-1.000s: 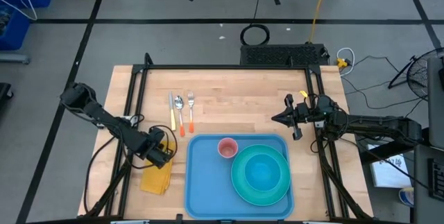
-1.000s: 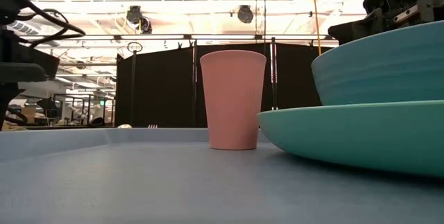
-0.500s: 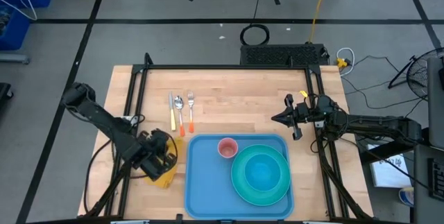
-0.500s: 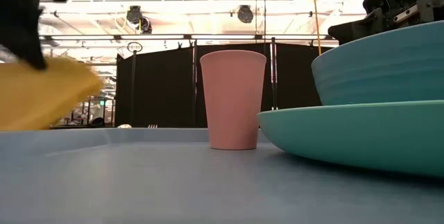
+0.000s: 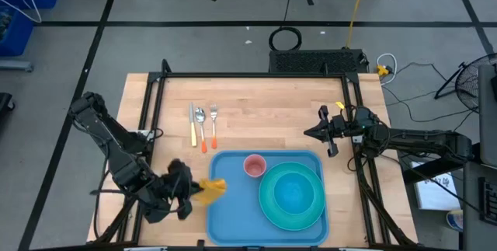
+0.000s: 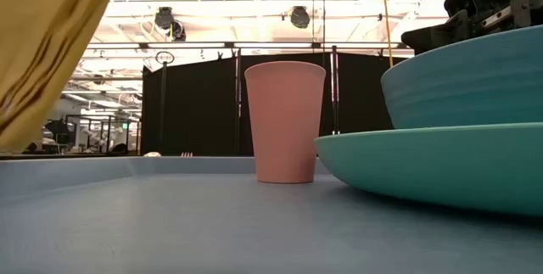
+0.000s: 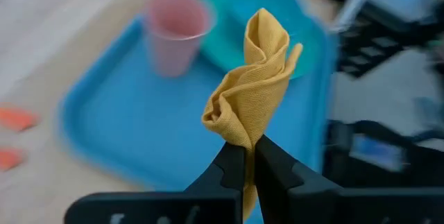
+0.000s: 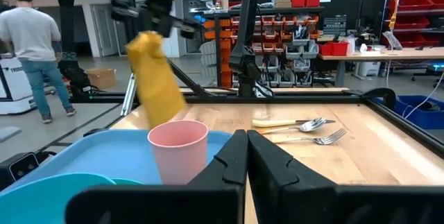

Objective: Set up tray
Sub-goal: Put the yellow napkin on the left side of the blue tray

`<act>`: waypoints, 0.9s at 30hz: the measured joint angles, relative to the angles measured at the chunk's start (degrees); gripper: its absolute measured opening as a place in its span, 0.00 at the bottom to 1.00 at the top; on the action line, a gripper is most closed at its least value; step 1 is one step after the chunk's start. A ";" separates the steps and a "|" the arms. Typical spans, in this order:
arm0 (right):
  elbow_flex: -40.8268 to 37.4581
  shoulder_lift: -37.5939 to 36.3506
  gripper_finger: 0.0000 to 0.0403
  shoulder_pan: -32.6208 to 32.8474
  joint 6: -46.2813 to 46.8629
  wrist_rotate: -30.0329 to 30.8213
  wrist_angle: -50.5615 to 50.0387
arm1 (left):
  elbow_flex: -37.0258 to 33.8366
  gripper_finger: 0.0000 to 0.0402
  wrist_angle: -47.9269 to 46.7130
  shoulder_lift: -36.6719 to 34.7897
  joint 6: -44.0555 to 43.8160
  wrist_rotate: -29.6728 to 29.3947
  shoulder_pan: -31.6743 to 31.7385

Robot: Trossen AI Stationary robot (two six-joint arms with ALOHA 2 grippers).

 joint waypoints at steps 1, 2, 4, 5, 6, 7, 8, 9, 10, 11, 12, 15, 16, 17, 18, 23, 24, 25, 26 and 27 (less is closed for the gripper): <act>0.00 0.02 0.00 0.02 0.03 -0.02 0.00 | 0.00 0.03 2.91 0.65 1.63 0.08 -0.38; 0.00 0.01 0.00 0.02 0.13 -0.02 0.00 | 0.00 0.03 5.78 1.32 3.34 0.75 -0.74; 0.00 0.02 0.00 0.00 0.20 -0.03 0.00 | -0.02 0.03 11.77 3.25 6.48 2.59 -1.53; 0.00 0.02 0.00 0.00 0.24 -0.04 0.02 | -0.02 0.03 14.85 4.33 7.46 3.75 -1.78; 0.00 0.02 0.00 0.02 0.27 -0.04 0.23 | -0.02 0.03 17.39 5.52 7.98 4.84 -1.91; 0.00 0.02 0.00 0.01 0.54 -0.04 0.70 | -0.02 0.03 19.58 6.71 8.07 5.66 -1.94; 0.00 0.00 0.00 0.02 1.04 -0.07 1.22 | -0.02 0.03 21.40 7.89 7.42 5.93 -1.85; 0.00 0.01 0.00 0.02 1.68 -0.07 1.84 | -0.02 0.03 22.95 9.05 6.34 5.99 -1.51; 0.00 0.02 0.00 0.02 2.36 -0.09 2.51 | -0.02 0.03 24.37 10.15 4.69 5.93 -1.00; 0.00 0.01 0.00 0.02 3.16 -0.09 3.22 | -0.02 0.03 25.61 11.05 2.96 5.82 -0.39; 0.00 0.01 0.00 0.02 3.83 -0.13 3.99 | -0.02 0.03 26.78 11.92 1.58 5.37 0.31; 0.00 0.00 0.00 0.02 5.25 -0.33 5.29 | -0.02 0.03 27.84 14.06 -2.33 3.03 2.26; 0.00 0.00 0.00 0.02 5.48 -0.33 5.25 | -0.02 0.03 27.00 14.46 -3.99 2.63 2.99; 0.00 0.00 0.00 0.02 5.61 -0.33 5.27 | -0.02 0.03 25.86 14.79 -5.65 2.19 3.77; 0.00 0.02 0.00 0.02 5.62 -0.32 5.27 | -0.02 0.03 24.39 15.00 -7.42 2.00 4.64; 0.00 0.02 0.00 0.02 4.06 -0.32 5.62 | -0.07 0.03 11.85 15.26 -16.81 1.59 7.55; 0.00 0.02 0.00 0.02 3.58 -0.31 6.02 | -0.07 0.03 9.42 15.24 -18.58 1.61 8.03; 0.00 0.02 0.00 0.02 3.01 -0.31 6.45 | -0.19 0.03 7.21 15.24 -20.00 1.74 8.49; 0.00 0.02 0.00 0.02 2.57 -0.31 6.91 | -0.54 0.03 5.90 15.24 -20.88 2.15 9.01; 0.00 0.02 0.00 0.02 2.26 -0.31 7.32 | -0.97 0.03 5.14 15.24 -21.42 2.65 9.51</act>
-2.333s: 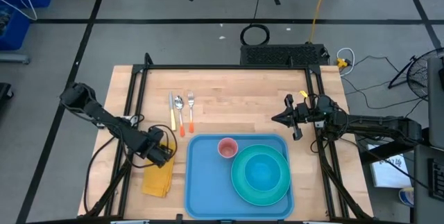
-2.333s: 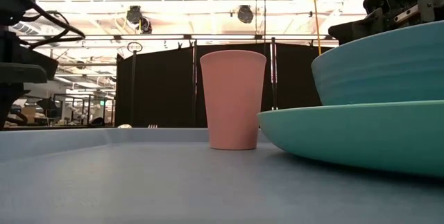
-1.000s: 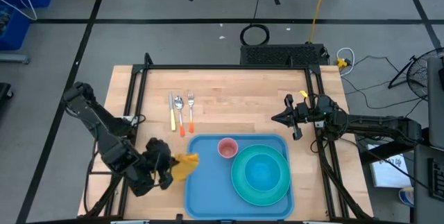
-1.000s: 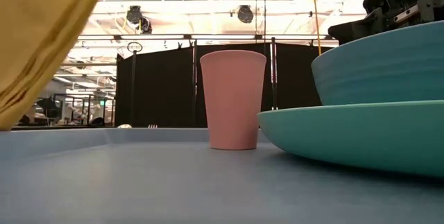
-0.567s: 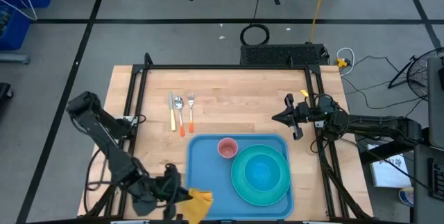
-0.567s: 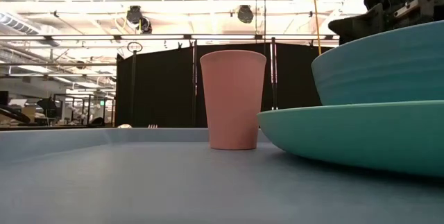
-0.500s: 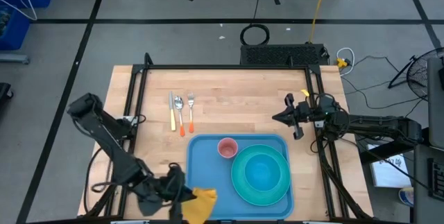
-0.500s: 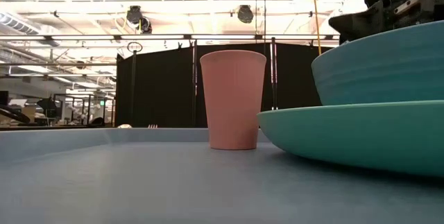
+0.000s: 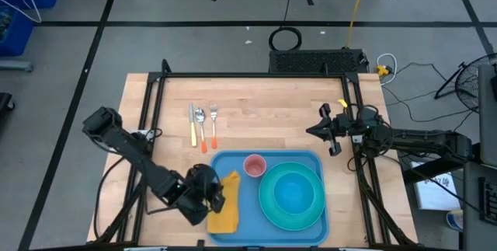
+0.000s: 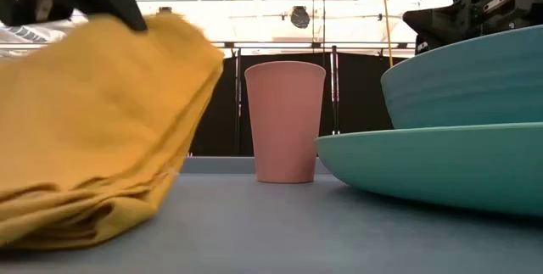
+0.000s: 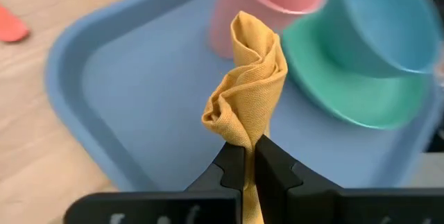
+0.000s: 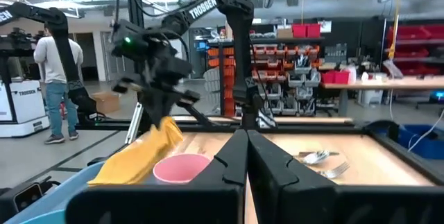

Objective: Set up tray
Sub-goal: Put the yellow napkin on the left side of the blue tray

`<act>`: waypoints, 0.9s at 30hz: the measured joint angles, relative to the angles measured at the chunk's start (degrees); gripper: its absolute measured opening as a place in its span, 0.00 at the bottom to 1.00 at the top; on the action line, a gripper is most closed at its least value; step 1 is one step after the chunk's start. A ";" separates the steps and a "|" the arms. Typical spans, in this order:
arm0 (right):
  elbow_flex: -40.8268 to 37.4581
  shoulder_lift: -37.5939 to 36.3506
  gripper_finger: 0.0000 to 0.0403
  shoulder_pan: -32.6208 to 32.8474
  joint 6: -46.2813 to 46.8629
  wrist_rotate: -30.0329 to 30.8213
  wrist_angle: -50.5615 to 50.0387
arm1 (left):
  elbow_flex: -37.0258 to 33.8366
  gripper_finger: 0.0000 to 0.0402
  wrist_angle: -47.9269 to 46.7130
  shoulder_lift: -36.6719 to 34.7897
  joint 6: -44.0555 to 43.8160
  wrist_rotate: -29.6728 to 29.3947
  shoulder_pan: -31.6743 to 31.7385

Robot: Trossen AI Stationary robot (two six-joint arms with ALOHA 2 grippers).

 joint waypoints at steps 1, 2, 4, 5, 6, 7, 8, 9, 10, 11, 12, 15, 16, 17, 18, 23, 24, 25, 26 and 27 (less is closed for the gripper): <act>0.00 0.00 0.00 0.00 -0.31 -0.01 0.32 | -0.64 0.03 -0.11 0.00 -0.15 0.60 0.45; 0.00 -0.01 0.00 0.00 -0.43 0.00 0.46 | -1.34 0.03 0.19 0.00 -0.17 1.26 0.91; 0.00 -0.02 0.00 0.00 -0.51 0.05 0.44 | -3.22 0.03 2.34 0.00 -0.21 2.15 1.67; 0.00 -0.02 0.00 0.00 -0.51 0.06 0.44 | -4.53 0.03 4.46 0.00 -0.20 2.35 2.13; 0.00 0.00 0.00 0.00 -0.51 0.07 0.44 | -5.90 0.03 6.85 0.00 -0.09 2.41 2.48; 0.00 0.00 0.00 0.00 -0.53 0.07 0.44 | -7.34 0.03 8.78 0.00 -0.05 2.54 2.85; 0.00 -0.02 0.00 0.00 -0.52 0.07 0.44 | -8.76 0.03 10.51 0.00 -0.06 2.55 3.26; 0.00 -0.01 0.00 0.00 -0.53 0.09 0.44 | -9.96 0.03 11.90 0.00 -0.08 2.60 3.60; 0.00 -0.01 0.00 0.00 -0.52 0.09 0.44 | -11.06 0.03 13.00 0.00 -0.10 3.08 3.95; 0.00 0.00 0.00 0.00 -0.53 0.09 0.44 | -12.17 0.03 14.08 0.00 -0.12 3.78 4.32; 0.00 0.00 0.00 0.00 -0.52 0.10 0.44 | -13.12 0.03 14.81 0.00 -0.15 4.37 4.65; 0.00 0.00 0.00 0.00 -0.53 0.11 0.42 | -15.11 0.04 15.02 0.00 -0.05 5.38 5.51; 0.00 0.00 0.00 0.00 -0.51 0.13 0.42 | -15.53 0.04 15.15 0.00 0.02 5.57 5.74; 0.00 0.00 0.00 0.00 -0.44 0.14 0.42 | -15.84 0.03 15.20 0.00 0.10 5.62 5.91; 0.00 0.00 0.00 0.00 -0.24 0.15 0.42 | -16.16 0.03 15.20 0.00 0.19 5.87 6.09; 0.00 0.00 0.00 0.00 0.56 0.22 0.34 | -16.45 0.08 15.07 0.00 4.36 8.01 7.08; 0.00 0.00 0.00 0.00 0.56 0.22 0.22 | -16.45 0.11 15.02 0.00 4.94 8.08 7.19; 0.00 0.00 0.00 0.00 0.56 0.22 0.09 | -16.45 0.15 15.01 0.00 5.66 8.34 7.25; 0.00 0.00 0.00 0.00 0.56 0.22 0.01 | -16.39 0.20 14.96 -0.02 6.88 8.86 7.29; 0.00 0.00 0.00 0.00 0.56 0.22 -0.02 | -16.16 0.24 14.63 -0.02 8.26 9.68 7.45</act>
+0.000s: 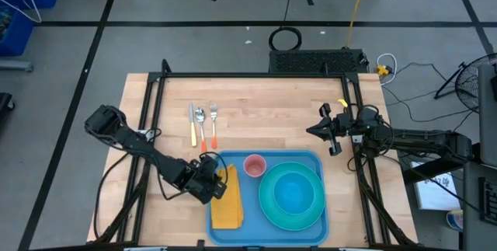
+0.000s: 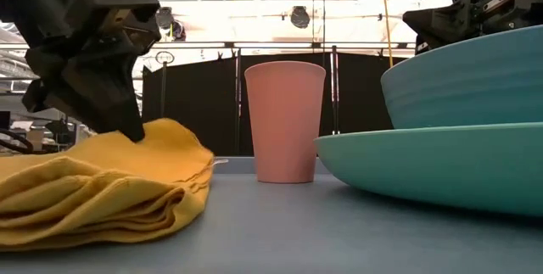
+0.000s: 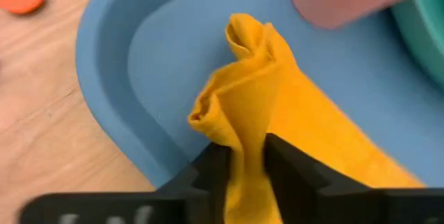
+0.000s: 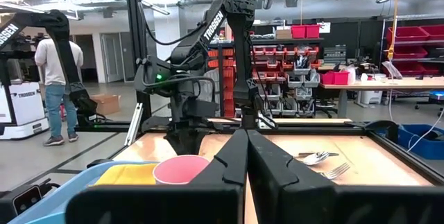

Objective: Set up tray
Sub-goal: Put the yellow napkin on the left side of the blue tray, then put the orange fork on the yellow napkin on the blue tray

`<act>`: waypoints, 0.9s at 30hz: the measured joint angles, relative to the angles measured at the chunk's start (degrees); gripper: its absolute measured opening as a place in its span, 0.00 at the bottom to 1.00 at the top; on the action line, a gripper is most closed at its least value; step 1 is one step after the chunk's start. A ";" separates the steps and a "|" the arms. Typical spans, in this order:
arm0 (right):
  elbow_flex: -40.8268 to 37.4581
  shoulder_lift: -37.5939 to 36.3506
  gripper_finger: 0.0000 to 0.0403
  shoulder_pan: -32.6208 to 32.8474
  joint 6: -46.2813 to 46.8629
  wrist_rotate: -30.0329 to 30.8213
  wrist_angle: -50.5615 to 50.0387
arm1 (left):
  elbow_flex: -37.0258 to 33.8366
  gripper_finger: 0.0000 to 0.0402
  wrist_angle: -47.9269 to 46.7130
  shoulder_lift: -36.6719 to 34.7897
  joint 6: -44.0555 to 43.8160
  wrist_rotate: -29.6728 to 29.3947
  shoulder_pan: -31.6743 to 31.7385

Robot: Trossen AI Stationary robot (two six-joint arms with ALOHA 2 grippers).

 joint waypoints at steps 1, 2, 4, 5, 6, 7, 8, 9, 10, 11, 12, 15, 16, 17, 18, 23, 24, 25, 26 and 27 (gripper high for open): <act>0.00 0.00 0.00 0.00 0.00 0.00 0.00 | 0.42 0.28 -0.56 0.00 1.67 0.91 0.23; 0.00 0.00 0.00 0.00 0.00 0.00 -0.01 | 0.90 0.32 -0.97 0.00 3.21 1.85 0.43; 0.00 0.00 0.00 0.00 0.02 0.00 -0.04 | 2.23 0.40 -2.00 0.00 6.33 3.19 0.94; 0.00 -0.01 0.00 0.00 0.02 0.00 -0.04 | 3.11 0.43 -2.84 0.00 8.03 3.35 1.17; 0.00 -0.01 0.00 0.00 0.03 -0.01 -0.05 | 4.21 0.46 -4.03 0.00 9.93 3.36 1.32; 0.00 0.00 0.00 0.00 0.28 -0.03 -0.10 | 5.50 0.49 -5.67 0.00 11.78 3.28 1.49; 0.00 0.00 0.00 0.00 0.57 -0.07 -0.12 | 7.04 0.51 -7.95 0.00 13.54 3.09 1.60; 0.00 0.00 0.00 0.00 0.85 -0.13 -0.13 | 8.61 0.54 -10.58 0.00 14.93 2.83 1.69; 0.00 0.00 0.00 0.00 1.08 -0.13 -0.15 | 10.17 0.56 -13.34 0.00 16.00 2.59 1.82; 0.00 0.00 0.00 0.00 1.24 -0.15 -0.15 | 11.72 0.57 -16.35 0.00 16.77 2.09 1.88; 0.00 0.00 0.00 0.00 1.43 -0.15 -0.15 | 13.00 0.59 -18.67 -0.01 17.05 1.53 1.93; 0.00 0.00 0.00 0.00 1.51 -0.15 -0.15 | 16.23 0.61 -24.50 -0.03 17.36 0.19 1.98; 0.00 0.00 0.00 0.00 1.49 -0.15 -0.15 | 16.95 0.61 -25.56 -0.05 18.08 -0.17 1.95; 0.00 -0.01 0.00 0.00 1.51 -0.17 -0.15 | 17.48 0.61 -26.13 -0.09 19.05 -0.26 1.79; 0.00 0.00 0.00 0.00 1.51 -0.17 -0.15 | 17.82 0.61 -26.64 -0.09 20.26 -0.31 1.53; 0.00 0.00 0.00 0.00 1.49 -0.17 -0.18 | 18.06 0.55 -32.77 -0.09 20.59 -7.04 0.57; 0.00 0.00 0.00 0.00 1.49 -0.17 -0.18 | 18.06 0.53 -34.57 -0.10 18.58 -10.06 0.69; 0.00 0.00 0.00 0.00 1.49 -0.19 -0.17 | 18.05 0.50 -36.32 -0.35 16.74 -12.21 1.13; 0.00 0.00 0.00 0.00 1.49 -0.18 -0.17 | 17.95 0.47 -37.89 -0.76 15.36 -13.45 1.81; 0.00 -0.02 0.00 0.00 1.49 -0.19 -0.15 | 17.59 0.44 -38.67 -1.26 14.90 -14.09 2.82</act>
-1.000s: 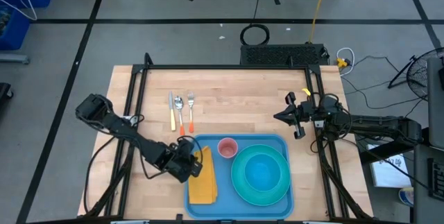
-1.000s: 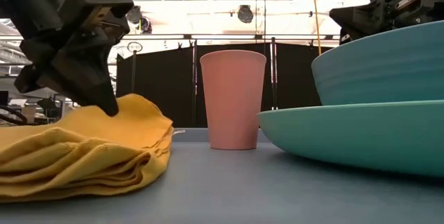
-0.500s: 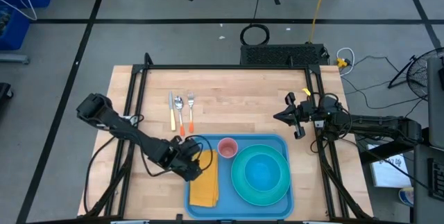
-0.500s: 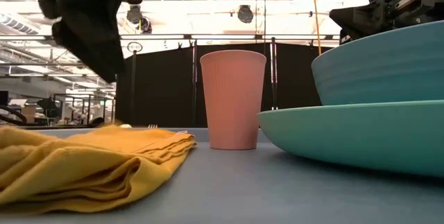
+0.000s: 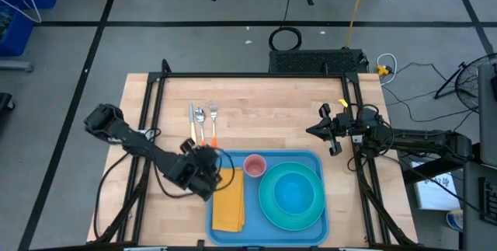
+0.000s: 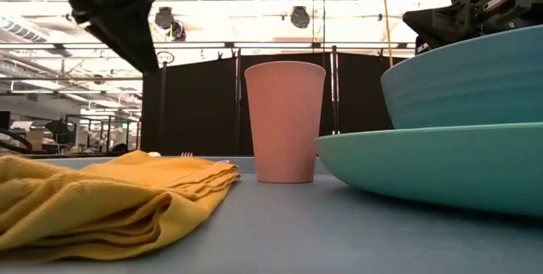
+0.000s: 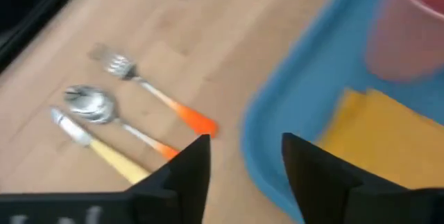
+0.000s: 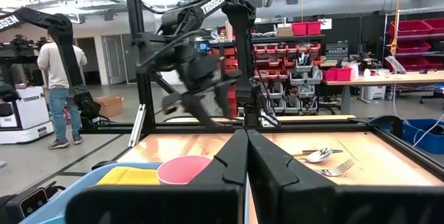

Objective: Set up tray
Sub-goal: Put the orange fork on the yellow napkin on the blue tray

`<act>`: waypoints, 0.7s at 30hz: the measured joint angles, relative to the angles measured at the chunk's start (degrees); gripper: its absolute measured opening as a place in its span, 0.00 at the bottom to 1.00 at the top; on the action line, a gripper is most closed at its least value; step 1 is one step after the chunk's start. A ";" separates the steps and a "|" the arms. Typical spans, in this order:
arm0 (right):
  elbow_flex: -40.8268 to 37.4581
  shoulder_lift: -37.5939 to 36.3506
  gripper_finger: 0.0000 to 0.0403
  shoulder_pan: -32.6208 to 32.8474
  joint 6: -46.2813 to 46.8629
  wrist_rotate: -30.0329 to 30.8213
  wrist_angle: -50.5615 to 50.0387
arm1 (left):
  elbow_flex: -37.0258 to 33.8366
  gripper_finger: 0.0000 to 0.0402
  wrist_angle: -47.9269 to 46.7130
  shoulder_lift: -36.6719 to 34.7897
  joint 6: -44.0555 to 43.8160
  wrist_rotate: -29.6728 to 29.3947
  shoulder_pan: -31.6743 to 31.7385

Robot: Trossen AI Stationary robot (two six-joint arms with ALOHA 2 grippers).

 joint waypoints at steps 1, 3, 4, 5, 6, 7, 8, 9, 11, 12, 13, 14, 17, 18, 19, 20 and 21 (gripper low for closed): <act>0.00 0.00 0.00 0.00 0.00 0.02 0.02 | -0.54 0.41 -0.24 -0.34 -0.44 -0.20 1.35; 0.00 0.02 0.00 0.00 -0.22 0.02 0.04 | -2.69 0.34 0.08 -1.13 -0.97 -0.36 4.81; 0.02 0.00 0.00 0.00 -0.54 0.02 0.04 | -3.84 0.30 0.53 -1.52 -0.85 0.11 6.99; 0.01 0.01 0.00 0.00 -0.89 0.05 0.04 | -5.04 0.27 1.63 -1.96 -0.41 0.87 9.24; 0.01 0.01 0.00 0.00 -1.07 0.06 0.04 | -6.23 0.22 3.11 -2.31 0.37 1.61 11.52; 0.00 0.02 0.00 0.00 -1.14 0.06 0.04 | -7.64 0.18 4.47 -2.61 1.13 2.01 13.65; 0.01 0.00 0.00 0.00 -1.28 0.06 0.04 | -9.14 0.13 5.56 -2.89 2.23 2.09 15.64; 0.00 0.00 0.00 0.00 -1.59 0.08 0.02 | -10.58 0.08 6.82 -3.24 3.81 2.27 17.66; 0.01 0.02 0.00 0.00 -2.59 0.10 0.00 | -13.21 0.02 10.70 -4.23 7.10 4.07 22.18; 0.00 0.02 0.00 0.00 -3.20 0.12 0.00 | -14.63 0.02 13.40 -4.89 9.02 7.01 24.67; 0.00 0.00 0.00 0.00 -3.87 0.18 -0.02 | -15.64 0.03 15.85 -5.24 11.12 10.81 27.29; 0.00 0.00 0.00 0.00 -4.36 0.20 -0.18 | -16.52 0.03 18.65 -5.27 13.28 15.08 30.11; 0.00 0.10 0.00 0.00 -5.41 0.24 -0.31 | -17.51 0.02 26.00 -5.17 17.15 24.28 36.68; 0.00 0.13 0.00 0.00 -5.90 0.30 -0.31 | -17.23 0.01 27.23 -5.20 17.74 26.38 38.41; 0.02 0.13 0.00 0.00 -6.10 0.44 -0.28 | -16.79 0.01 27.94 -4.97 18.82 28.05 40.03; 0.00 0.13 0.00 0.00 -6.16 0.80 -0.24 | -16.28 0.01 28.23 -4.63 19.73 28.57 41.32; 0.02 0.13 0.00 0.00 -6.02 1.58 -0.26 | -15.89 0.01 28.13 -4.45 20.17 28.63 42.38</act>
